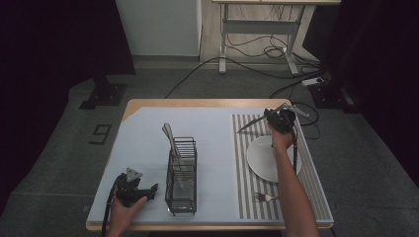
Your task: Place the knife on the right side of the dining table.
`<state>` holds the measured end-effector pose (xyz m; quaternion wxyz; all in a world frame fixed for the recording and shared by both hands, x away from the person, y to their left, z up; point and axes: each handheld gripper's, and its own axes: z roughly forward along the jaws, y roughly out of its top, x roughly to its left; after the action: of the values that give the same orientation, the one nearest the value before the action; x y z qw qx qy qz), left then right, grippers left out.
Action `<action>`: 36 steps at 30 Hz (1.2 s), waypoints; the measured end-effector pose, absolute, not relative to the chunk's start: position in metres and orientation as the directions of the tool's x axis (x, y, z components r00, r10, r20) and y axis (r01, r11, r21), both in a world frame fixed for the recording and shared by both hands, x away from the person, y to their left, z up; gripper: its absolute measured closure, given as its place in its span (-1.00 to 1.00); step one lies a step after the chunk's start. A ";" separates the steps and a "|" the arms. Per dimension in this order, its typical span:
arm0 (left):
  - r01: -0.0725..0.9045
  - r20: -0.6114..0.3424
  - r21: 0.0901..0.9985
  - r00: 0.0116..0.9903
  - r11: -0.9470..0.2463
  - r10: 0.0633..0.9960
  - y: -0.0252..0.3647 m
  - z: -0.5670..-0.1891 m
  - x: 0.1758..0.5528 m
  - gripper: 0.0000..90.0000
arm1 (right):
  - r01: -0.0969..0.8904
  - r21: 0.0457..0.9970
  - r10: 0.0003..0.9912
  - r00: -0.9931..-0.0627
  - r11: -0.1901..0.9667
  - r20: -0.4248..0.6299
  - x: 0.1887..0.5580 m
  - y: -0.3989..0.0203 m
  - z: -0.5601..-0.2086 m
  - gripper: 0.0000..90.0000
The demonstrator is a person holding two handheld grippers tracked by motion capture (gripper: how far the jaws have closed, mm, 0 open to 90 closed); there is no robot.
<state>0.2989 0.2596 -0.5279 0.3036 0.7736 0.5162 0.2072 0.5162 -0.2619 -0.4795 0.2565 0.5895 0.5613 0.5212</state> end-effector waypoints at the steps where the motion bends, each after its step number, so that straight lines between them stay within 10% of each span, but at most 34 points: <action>1: 0.673 0.007 0.684 0.381 -0.283 0.924 0.260 -0.528 0.299 -0.81 | 0.394 0.887 0.929 -0.173 -0.238 0.327 0.516 -0.262 -0.480 0.53; 36: 0.672 0.008 0.684 0.382 -0.284 0.924 0.260 -0.528 0.299 -0.81 | 0.504 0.796 0.903 -0.068 -0.336 0.424 0.520 -0.293 -0.511 0.26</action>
<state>0.2988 0.2596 -0.5279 0.3033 0.7738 0.5159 0.2075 0.5195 -0.2926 -0.5112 0.2022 0.6519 0.5397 0.4928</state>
